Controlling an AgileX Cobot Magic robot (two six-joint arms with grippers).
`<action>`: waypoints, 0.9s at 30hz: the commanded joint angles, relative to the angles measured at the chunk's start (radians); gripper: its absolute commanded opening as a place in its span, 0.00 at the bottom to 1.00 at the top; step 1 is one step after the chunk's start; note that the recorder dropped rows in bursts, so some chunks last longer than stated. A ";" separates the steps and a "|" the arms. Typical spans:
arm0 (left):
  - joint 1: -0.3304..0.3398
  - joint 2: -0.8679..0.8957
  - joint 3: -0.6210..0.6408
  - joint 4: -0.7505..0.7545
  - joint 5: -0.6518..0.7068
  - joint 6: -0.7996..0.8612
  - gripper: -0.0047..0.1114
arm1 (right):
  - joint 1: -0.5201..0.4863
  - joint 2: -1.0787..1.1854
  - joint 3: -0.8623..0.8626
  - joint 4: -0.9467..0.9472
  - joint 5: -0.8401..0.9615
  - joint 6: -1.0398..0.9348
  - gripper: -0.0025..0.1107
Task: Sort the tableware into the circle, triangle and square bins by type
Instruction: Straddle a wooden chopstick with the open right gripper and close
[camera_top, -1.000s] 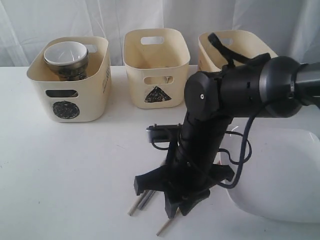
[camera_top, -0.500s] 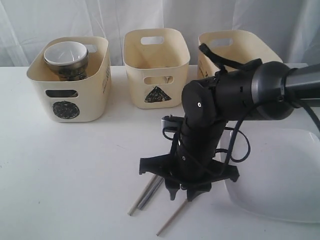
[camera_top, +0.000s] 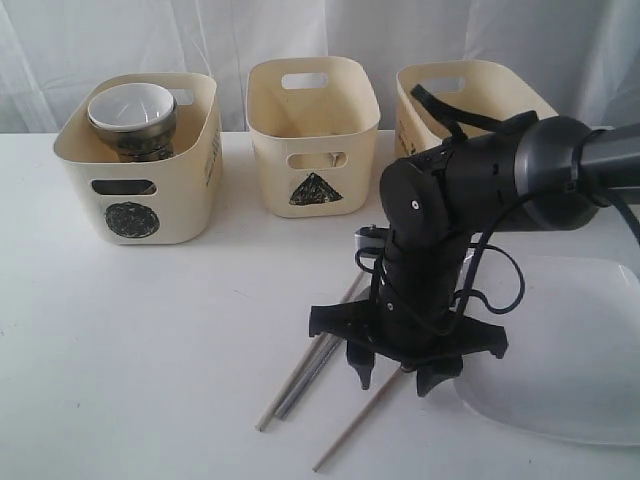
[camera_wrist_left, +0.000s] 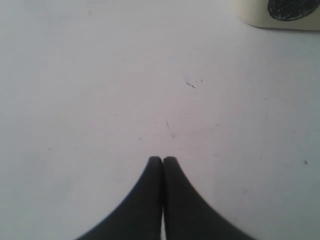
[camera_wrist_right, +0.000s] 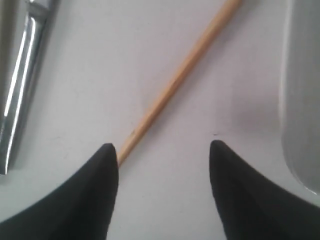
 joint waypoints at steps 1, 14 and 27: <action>-0.007 -0.005 0.006 -0.007 0.028 -0.002 0.04 | -0.005 0.010 0.004 -0.005 -0.091 0.039 0.48; -0.007 -0.005 0.006 -0.007 0.028 -0.002 0.04 | -0.005 0.042 0.006 -0.033 -0.133 0.215 0.48; -0.007 -0.005 0.006 -0.007 0.028 -0.002 0.04 | -0.005 0.119 0.028 0.018 -0.235 0.304 0.44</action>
